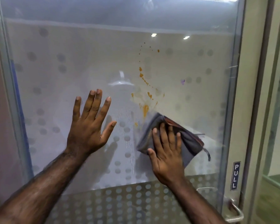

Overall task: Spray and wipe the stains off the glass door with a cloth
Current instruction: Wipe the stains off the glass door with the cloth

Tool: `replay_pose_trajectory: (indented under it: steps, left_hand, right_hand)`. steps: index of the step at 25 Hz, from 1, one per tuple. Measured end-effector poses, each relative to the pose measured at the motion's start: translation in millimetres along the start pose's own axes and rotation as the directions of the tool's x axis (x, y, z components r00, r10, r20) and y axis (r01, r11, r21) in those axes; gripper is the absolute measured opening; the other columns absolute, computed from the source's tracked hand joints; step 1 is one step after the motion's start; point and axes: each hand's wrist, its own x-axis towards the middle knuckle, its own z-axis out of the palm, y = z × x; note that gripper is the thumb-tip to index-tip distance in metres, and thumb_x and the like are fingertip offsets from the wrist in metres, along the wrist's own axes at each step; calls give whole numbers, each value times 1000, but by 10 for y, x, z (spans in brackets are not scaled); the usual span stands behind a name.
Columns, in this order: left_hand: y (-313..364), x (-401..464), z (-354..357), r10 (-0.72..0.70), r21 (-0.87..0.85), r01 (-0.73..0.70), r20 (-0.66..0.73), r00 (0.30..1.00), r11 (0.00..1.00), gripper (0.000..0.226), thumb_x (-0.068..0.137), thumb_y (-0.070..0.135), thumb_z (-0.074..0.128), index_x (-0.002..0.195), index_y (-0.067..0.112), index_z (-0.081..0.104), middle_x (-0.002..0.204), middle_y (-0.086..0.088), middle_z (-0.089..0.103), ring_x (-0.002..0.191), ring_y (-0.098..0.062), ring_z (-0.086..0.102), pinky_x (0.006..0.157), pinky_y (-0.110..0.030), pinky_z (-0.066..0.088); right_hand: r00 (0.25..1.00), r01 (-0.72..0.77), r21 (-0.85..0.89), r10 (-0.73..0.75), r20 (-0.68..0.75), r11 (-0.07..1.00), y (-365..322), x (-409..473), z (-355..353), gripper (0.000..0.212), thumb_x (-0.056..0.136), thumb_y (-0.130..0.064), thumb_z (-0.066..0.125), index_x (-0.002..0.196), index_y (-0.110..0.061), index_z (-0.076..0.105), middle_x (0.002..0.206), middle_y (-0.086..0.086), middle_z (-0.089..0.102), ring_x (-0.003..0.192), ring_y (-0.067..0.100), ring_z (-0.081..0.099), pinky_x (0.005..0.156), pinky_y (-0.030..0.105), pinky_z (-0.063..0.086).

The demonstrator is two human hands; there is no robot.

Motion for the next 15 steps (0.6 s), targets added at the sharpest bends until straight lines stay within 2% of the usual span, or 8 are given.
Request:
replay_pose_trajectory:
  steps: [3, 5, 7, 10, 13, 15]
  left_hand:
    - [13, 10, 5, 0, 3, 0, -4, 1000, 1000, 76, 108, 57, 35, 169, 13, 21, 178, -18, 12, 166, -35, 14, 130, -68, 15]
    - [18, 8, 16, 4, 6, -4, -2, 1000, 1000, 76, 108, 58, 35, 169, 13, 20, 178, -17, 12, 166, -35, 13, 130, -68, 15]
    - [9, 7, 22, 7, 11, -7, 0, 1000, 1000, 77, 108, 58, 35, 169, 13, 21, 178, -17, 12, 166, -35, 13, 130, -68, 16]
    - [-2, 28, -8, 7, -15, -7, -16, 1000, 1000, 75, 108, 56, 39, 167, 12, 27, 177, -17, 16, 165, -34, 16, 130, -68, 16]
    - [-26, 34, -71, 23, -54, -27, -62, 998, 998, 69, 107, 51, 46, 162, 9, 39, 174, -18, 27, 163, -35, 25, 129, -65, 22]
    - [-141, 88, -126, 54, -45, -59, -98, 994, 997, 66, 107, 47, 50, 160, 8, 44, 172, -19, 32, 161, -35, 30, 128, -61, 27]
  right_hand:
    - [990, -136, -7, 136, -37, 991, 418, 21, -48, 67, 114, -47, 25, 174, -17, 14, 183, 12, 6, 171, 33, 2, 131, 70, 15]
    - [959, -265, -5, 263, -103, 964, 580, 435, -185, 68, 114, -43, 26, 174, -13, 13, 183, 16, 8, 170, 38, 5, 132, 69, 15]
    - [936, -317, -8, 312, -166, 948, 469, 919, -292, 68, 114, -43, 27, 174, -12, 13, 182, 18, 11, 169, 40, 8, 133, 66, 16]
    - [981, -145, -7, 143, -135, 989, 3, 1125, -309, 70, 113, -44, 32, 174, -17, 14, 183, 14, 10, 170, 36, 7, 137, 60, 9]
    - [998, 70, 31, -70, -3, 997, -86, 668, -262, 73, 112, -49, 40, 174, -22, 13, 184, 6, 6, 171, 28, 0, 138, 53, -1]
    - [999, 54, 139, -54, 0, 989, 186, 496, -317, 77, 109, -51, 46, 173, -22, 15, 184, 4, 6, 171, 27, -3, 138, 51, -4]
